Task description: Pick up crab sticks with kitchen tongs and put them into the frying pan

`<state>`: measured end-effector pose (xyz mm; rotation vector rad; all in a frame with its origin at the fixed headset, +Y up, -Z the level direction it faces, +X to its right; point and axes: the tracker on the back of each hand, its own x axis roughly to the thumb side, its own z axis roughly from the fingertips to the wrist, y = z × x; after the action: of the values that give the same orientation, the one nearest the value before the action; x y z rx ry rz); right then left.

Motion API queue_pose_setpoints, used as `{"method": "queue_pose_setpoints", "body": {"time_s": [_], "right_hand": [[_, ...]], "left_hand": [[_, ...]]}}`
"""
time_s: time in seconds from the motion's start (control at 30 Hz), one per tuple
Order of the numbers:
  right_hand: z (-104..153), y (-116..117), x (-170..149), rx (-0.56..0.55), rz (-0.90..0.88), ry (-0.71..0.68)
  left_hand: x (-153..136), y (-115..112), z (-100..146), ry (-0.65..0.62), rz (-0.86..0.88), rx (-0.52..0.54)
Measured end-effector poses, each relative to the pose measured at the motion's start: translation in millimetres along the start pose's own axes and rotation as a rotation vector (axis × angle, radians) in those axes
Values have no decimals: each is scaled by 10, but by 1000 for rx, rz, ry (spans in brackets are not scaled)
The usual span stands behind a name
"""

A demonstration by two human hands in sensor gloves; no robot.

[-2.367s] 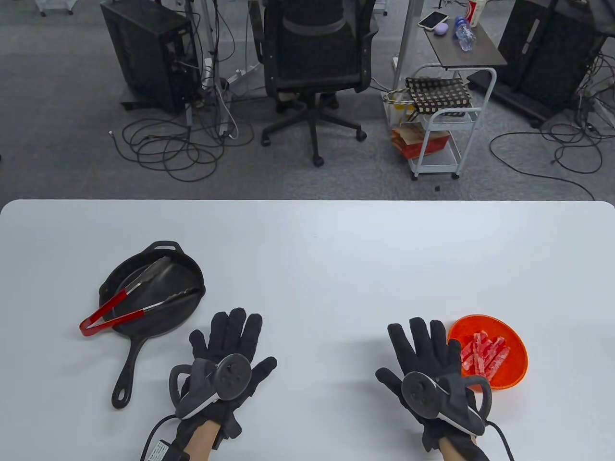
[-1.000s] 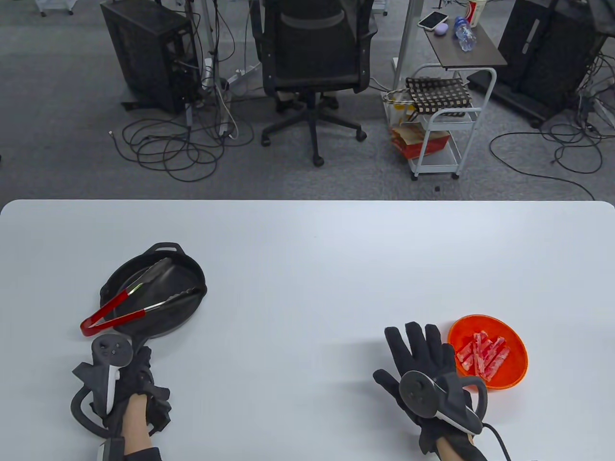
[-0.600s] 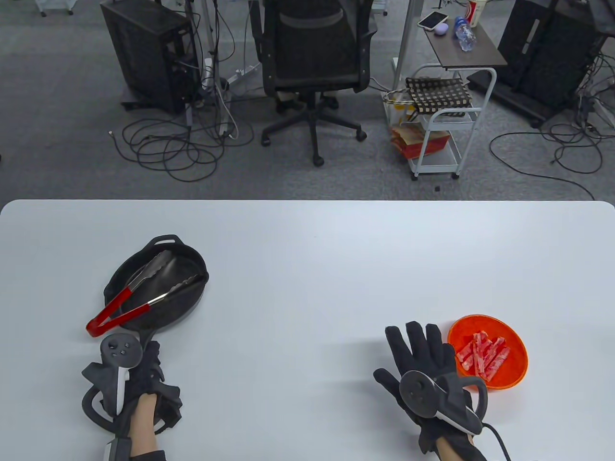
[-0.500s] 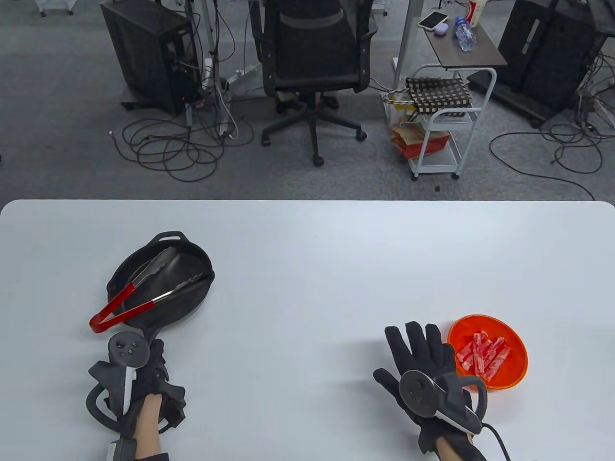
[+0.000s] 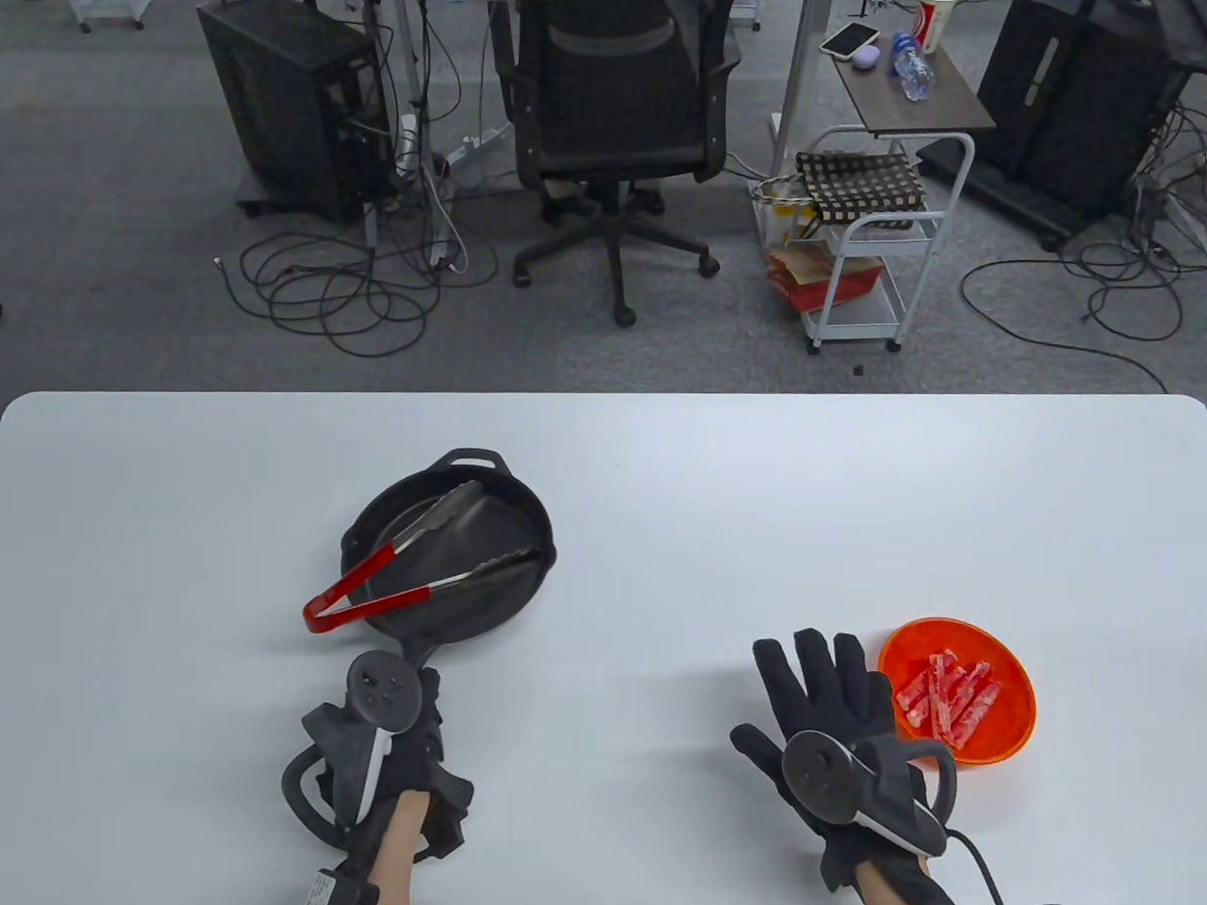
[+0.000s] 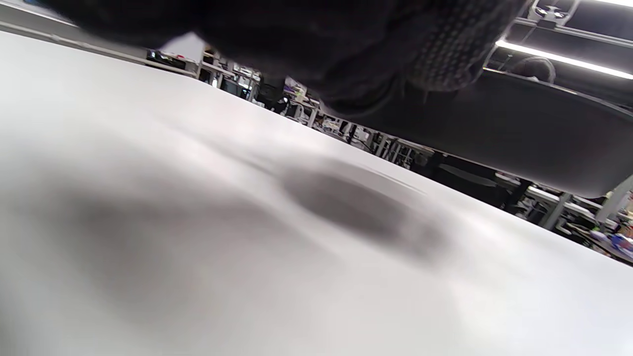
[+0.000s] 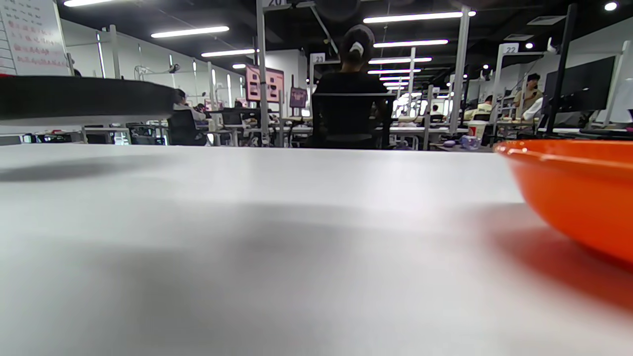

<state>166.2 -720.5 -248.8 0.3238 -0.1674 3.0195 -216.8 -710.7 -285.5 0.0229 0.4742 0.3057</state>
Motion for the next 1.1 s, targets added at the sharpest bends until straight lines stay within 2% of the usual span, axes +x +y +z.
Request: {"method": "queue_pose_setpoints", "body": {"time_s": [0.17,0.43,0.73,1.0,1.1], "right_hand": [[1,10,19,5,-6,-8],[8,11,28,4,-16,-14],[4,17,65,11,-6,-22],[1,37,67,32,-2,-16],[0,39,70,37,-1,-15]], "left_hand": [[360,-257,211,-46,-12,-47],[753,-501,396,-83,-79,-93],[746,-609,422,-82,-74,-132],[803,-591,532,-163,67,-234],[843,-618,583,-208,47,-256]]}}
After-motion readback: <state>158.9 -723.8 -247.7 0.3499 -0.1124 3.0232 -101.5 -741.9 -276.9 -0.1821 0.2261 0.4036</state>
